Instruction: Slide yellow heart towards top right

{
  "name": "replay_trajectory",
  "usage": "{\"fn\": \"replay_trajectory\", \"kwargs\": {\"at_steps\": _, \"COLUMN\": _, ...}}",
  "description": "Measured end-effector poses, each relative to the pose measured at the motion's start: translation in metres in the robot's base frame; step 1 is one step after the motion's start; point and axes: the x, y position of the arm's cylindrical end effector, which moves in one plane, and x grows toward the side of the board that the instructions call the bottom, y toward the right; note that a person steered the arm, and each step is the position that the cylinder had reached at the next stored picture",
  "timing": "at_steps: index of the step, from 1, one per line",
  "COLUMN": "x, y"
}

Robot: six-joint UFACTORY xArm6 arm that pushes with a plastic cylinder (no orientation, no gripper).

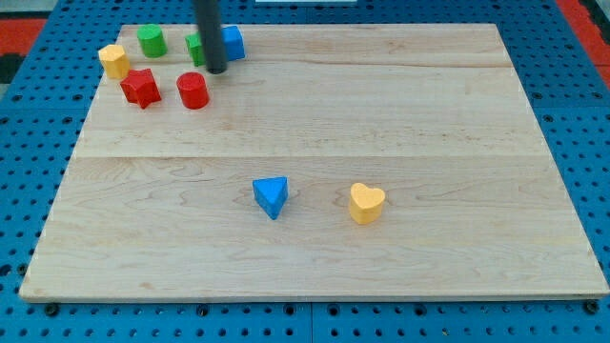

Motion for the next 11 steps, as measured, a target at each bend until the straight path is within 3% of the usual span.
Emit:
{"fn": "replay_trajectory", "kwargs": {"at_steps": 1, "x": 0.043, "y": -0.011}}
{"fn": "replay_trajectory", "kwargs": {"at_steps": 2, "x": 0.080, "y": 0.019}}
{"fn": "replay_trajectory", "kwargs": {"at_steps": 5, "x": 0.157, "y": 0.050}}
{"fn": "replay_trajectory", "kwargs": {"at_steps": 7, "x": 0.102, "y": -0.006}}
{"fn": "replay_trajectory", "kwargs": {"at_steps": 8, "x": 0.147, "y": -0.019}}
{"fn": "replay_trajectory", "kwargs": {"at_steps": 9, "x": 0.160, "y": 0.014}}
{"fn": "replay_trajectory", "kwargs": {"at_steps": 10, "x": 0.147, "y": 0.028}}
{"fn": "replay_trajectory", "kwargs": {"at_steps": 11, "x": 0.130, "y": -0.022}}
